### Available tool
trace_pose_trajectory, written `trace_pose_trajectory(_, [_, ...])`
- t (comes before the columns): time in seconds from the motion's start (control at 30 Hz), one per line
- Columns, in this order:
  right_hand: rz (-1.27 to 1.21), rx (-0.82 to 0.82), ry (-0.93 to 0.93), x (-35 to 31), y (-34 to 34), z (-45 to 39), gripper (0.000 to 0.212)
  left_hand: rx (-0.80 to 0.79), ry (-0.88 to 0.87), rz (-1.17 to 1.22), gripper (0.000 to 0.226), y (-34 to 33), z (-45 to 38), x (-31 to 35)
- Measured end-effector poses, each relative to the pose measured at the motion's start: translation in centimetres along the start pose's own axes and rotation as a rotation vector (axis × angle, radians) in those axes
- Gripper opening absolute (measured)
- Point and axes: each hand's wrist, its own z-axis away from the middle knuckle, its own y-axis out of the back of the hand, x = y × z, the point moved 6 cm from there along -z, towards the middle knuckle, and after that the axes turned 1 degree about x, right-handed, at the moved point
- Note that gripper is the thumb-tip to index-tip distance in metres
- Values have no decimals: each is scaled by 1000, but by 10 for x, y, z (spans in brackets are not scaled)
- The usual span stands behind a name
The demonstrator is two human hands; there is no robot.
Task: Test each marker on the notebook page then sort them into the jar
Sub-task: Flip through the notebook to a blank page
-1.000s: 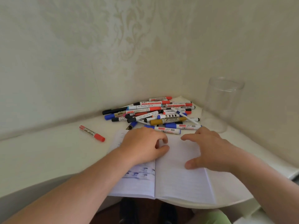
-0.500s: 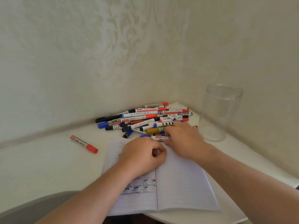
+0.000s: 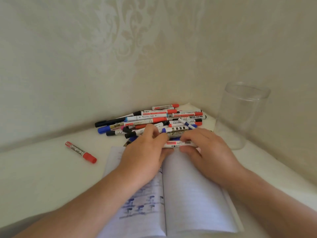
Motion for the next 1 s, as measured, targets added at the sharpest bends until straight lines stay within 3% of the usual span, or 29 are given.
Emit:
trace_pose_trajectory(0.03, [-172,11,-106,2,3,-2,6,13,-41,-53,38,2,1,4])
trace_pose_trajectory(0.13, [-690,32,-555,9,10,-14,15,-41,-108,-102,41,5,-1,13])
trace_pose_trajectory(0.2, [-1046,-153,-786,4,3,-22,18,-88,-100,91,36,8,-5,14])
trace_pose_trajectory(0.27, [-1259,-433,-839,-13,-3,-28,32,-70,-95,315,24,13,-11,13])
trace_pose_trajectory(0.37, [-1206,-561,-785,-19,-10,-36,50,-69,-111,450,28,10,-19,10])
trace_pose_trajectory(0.5, [-1088,-364,-872,-7,-34,-33,42,-57,-111,505,34,-3,-13,7])
trace_pose_trajectory(0.7, [-1157,-346,-786,-5,-45,-24,33,-68,-117,525,34,-11,-10,6])
trace_pose_trajectory(0.87, [-1186,-337,-751,-8,-38,-25,34,-44,-73,608,46,-7,-10,2])
trace_pose_trajectory(1.0, [-1360,-118,-746,7,-15,-34,30,-75,99,726,50,-13,-7,-11])
